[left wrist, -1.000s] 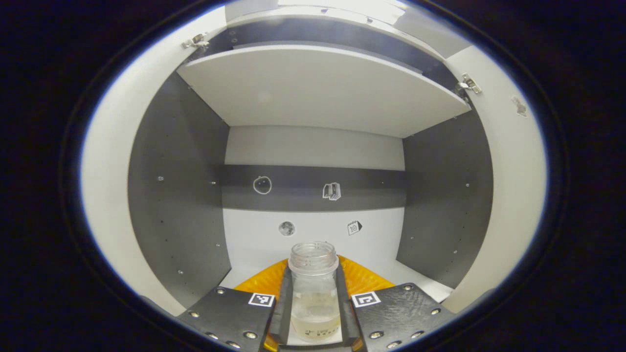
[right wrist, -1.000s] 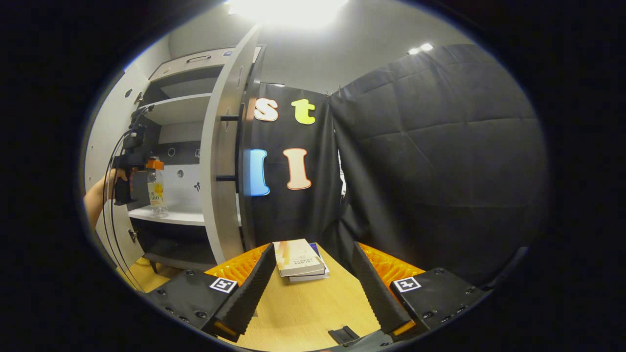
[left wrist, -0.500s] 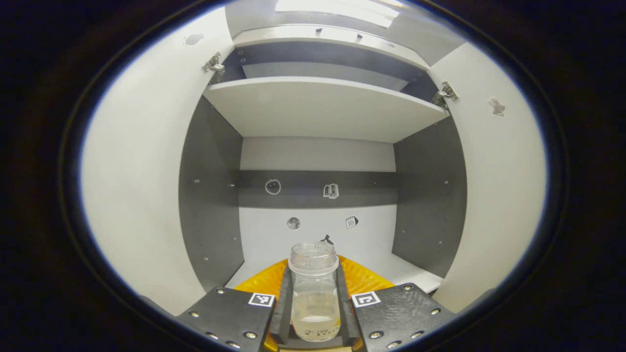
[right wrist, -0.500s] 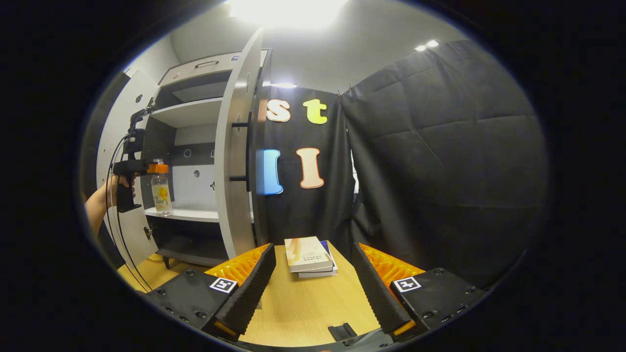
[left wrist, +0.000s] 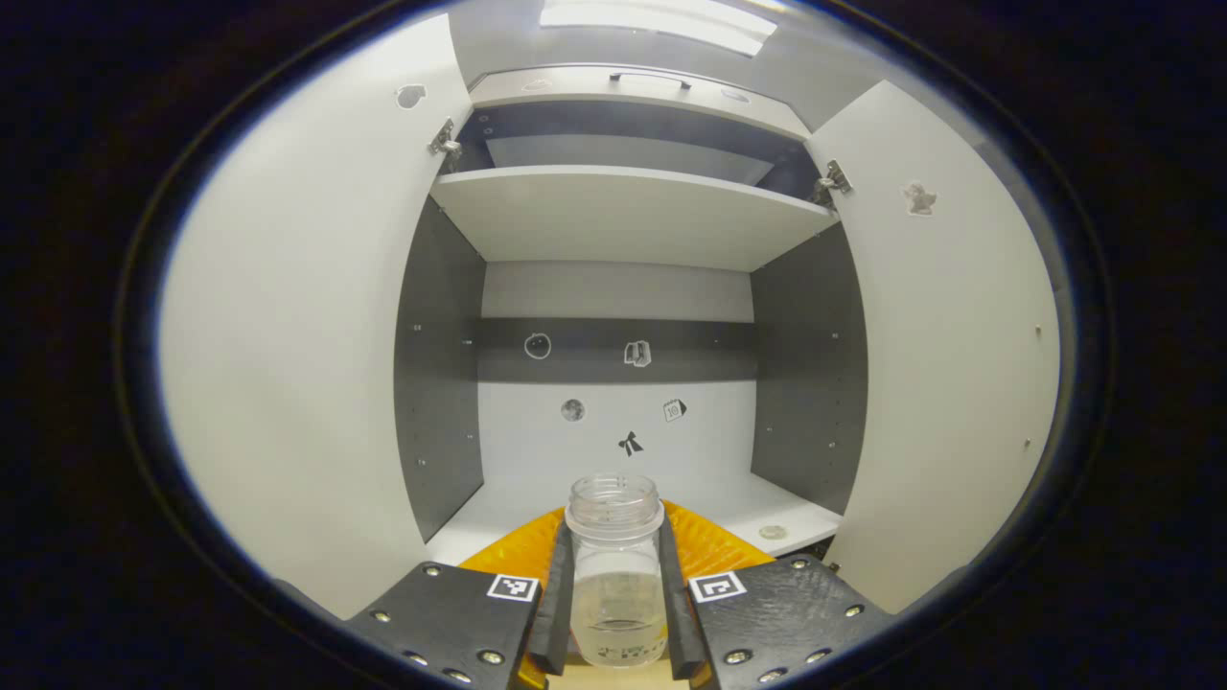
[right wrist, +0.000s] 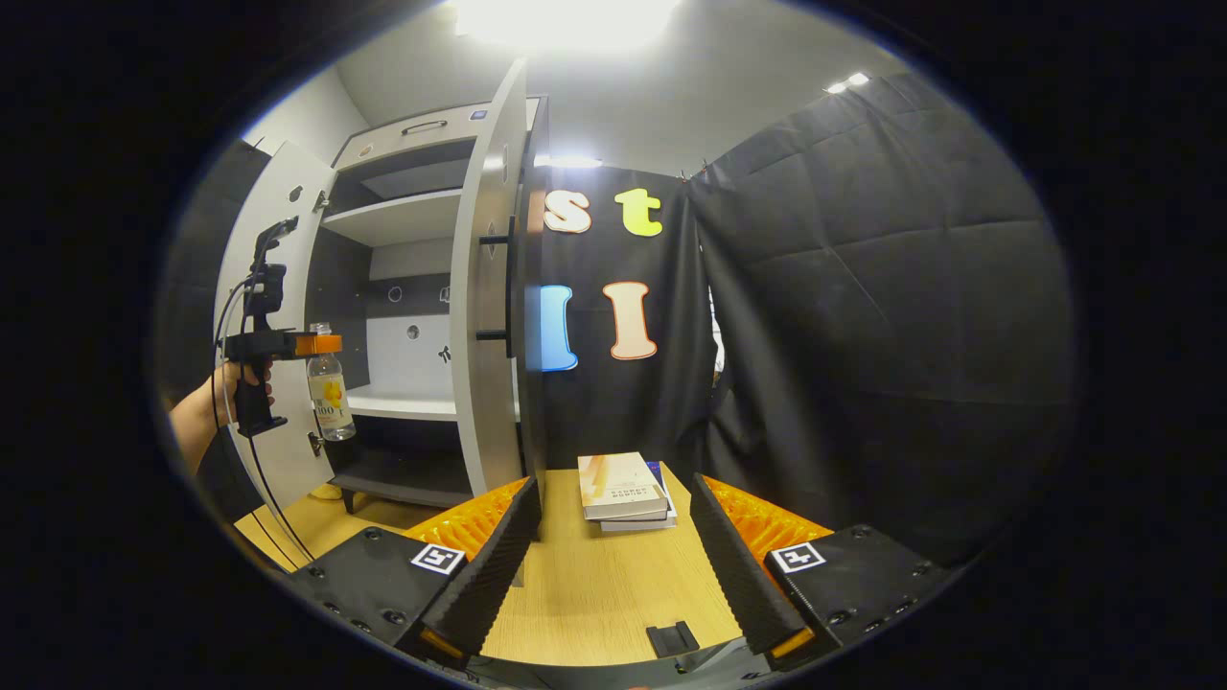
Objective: Grasp the bottle in the cabinet with the left hand and place it on the coaster, then close the right door with the right hand and the left door with the left hand.
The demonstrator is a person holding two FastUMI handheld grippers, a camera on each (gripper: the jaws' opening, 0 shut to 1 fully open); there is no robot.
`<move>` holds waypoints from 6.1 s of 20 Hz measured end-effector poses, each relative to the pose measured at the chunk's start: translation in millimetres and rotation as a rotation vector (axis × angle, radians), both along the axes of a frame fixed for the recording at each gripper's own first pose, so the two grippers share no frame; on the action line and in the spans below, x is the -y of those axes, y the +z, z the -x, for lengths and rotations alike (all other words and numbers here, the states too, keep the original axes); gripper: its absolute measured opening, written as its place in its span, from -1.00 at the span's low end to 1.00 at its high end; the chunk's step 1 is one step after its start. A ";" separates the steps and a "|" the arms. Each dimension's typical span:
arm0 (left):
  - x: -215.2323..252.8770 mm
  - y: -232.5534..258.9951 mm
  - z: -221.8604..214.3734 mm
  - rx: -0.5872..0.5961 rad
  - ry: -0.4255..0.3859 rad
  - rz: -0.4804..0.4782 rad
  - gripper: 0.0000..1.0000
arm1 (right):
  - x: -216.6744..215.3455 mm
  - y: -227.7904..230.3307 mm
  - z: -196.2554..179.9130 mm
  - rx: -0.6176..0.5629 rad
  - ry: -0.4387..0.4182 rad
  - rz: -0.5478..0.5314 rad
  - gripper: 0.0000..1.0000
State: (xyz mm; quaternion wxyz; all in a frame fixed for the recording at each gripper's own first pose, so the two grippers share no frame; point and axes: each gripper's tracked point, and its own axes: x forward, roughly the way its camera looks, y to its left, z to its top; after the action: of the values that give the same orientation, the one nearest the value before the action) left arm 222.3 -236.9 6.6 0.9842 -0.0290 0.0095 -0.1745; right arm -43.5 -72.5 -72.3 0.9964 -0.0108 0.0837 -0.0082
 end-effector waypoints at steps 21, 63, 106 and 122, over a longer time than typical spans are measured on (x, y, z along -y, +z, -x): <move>18.5 -109.6 98.9 -0.097 -0.026 0.013 -0.16 | 9.1 -17.0 27.2 -0.030 0.075 -0.007 0.99; 50.1 -295.3 177.6 -0.224 -0.003 -0.081 0.05 | 6.7 -58.5 23.4 -0.109 0.113 0.041 1.00; -283.7 -79.8 222.0 -0.095 0.404 -0.123 0.55 | -26.9 117.9 -145.5 0.106 -0.184 0.047 1.00; -360.5 -107.2 194.7 -0.107 0.401 -0.097 0.56 | -88.8 120.5 -130.5 0.100 -0.165 0.084 0.93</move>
State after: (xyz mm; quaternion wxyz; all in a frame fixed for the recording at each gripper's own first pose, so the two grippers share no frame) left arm 27.6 123.6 -100.6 0.9975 0.0078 0.0643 0.0272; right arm 87.1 16.3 48.2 0.9939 -0.0453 0.0340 -0.0945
